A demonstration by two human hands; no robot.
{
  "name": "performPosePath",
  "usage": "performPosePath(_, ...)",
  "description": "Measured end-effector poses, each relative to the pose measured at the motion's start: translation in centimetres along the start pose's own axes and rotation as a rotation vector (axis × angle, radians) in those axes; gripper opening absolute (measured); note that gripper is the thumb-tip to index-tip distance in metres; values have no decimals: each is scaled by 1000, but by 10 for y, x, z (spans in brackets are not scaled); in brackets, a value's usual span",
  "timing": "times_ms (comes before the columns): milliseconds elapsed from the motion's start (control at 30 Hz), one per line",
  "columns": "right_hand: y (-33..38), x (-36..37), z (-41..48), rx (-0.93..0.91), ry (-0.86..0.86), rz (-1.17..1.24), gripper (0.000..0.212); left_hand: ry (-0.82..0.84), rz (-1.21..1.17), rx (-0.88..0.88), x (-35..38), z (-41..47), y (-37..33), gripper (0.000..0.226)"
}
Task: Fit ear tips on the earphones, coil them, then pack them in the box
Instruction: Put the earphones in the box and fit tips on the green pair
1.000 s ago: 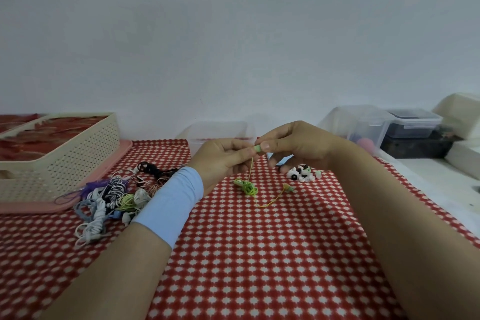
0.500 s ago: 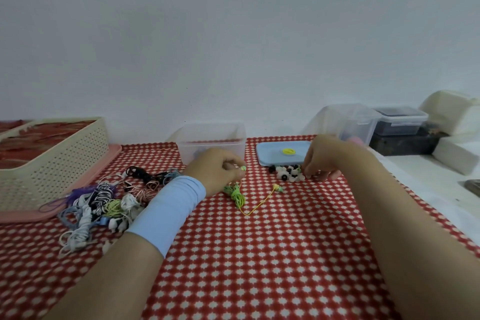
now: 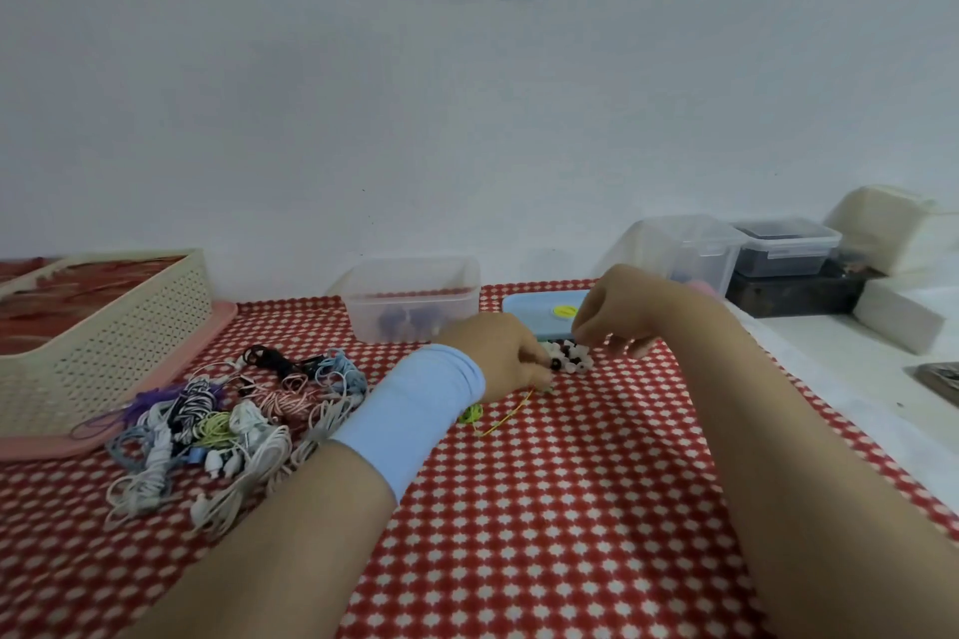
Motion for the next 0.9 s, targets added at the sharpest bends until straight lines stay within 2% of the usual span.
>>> performPosePath(67,4,3,-1,-25,13,21,6,28,35,-1,7,3,1,24)
performPosePath(167,10,8,-2,-73,43,65,7,-75,-102,-15,5,-2,12,18)
performPosePath(333,33,15,-9,-192,78,235,11,-373,-484,-132,-16,-20,52,16)
performPosePath(433,48,24,-12,-246,118,421,11,-471,-745,-165,-19,-27,72,17)
performPosePath(533,61,37,-13,-259,191,620,13,-495,-878,-166,-15,-28,84,19)
performPosePath(667,72,54,-17,-272,308,742,15,-500,-1031,-168,-5,-25,95,18)
performPosePath(900,78,60,-15,-295,305,839,17,-491,-1171,-136,1,-25,102,13)
Point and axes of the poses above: each hand's wrist, its own z-axis towards the middle knuckle, its own x-axis out of the palm, y = z × x, the point moved 7 cm from there along z, towards the middle knuckle, and after that the axes turned 5 degrees about x, right-handed, at the moved point
